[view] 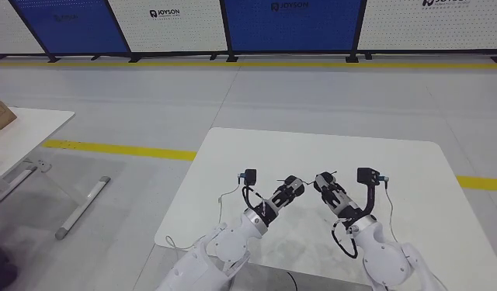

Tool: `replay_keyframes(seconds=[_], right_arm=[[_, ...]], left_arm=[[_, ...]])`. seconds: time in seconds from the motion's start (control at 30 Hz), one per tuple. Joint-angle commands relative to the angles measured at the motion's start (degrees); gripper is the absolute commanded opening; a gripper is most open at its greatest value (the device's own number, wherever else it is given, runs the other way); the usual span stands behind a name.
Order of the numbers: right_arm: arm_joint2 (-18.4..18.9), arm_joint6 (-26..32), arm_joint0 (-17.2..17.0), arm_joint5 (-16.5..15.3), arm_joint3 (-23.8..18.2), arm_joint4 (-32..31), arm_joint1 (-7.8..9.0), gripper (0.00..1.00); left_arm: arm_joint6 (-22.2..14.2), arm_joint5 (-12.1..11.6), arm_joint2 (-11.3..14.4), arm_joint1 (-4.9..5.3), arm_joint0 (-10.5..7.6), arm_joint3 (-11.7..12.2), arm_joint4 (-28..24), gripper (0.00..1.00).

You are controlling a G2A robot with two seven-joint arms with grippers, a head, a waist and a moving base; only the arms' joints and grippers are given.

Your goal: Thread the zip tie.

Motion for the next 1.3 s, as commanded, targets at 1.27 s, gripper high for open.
replay_keyframes(seconds=[1.27], right_arm=[[2.06,2.68,-1.66,-0.28,-0.87,1.87,0.15,0.18]], left_arm=[[2.13,-0.45,0.61,-0.94,0.74,-0.08,1.42,0.0]])
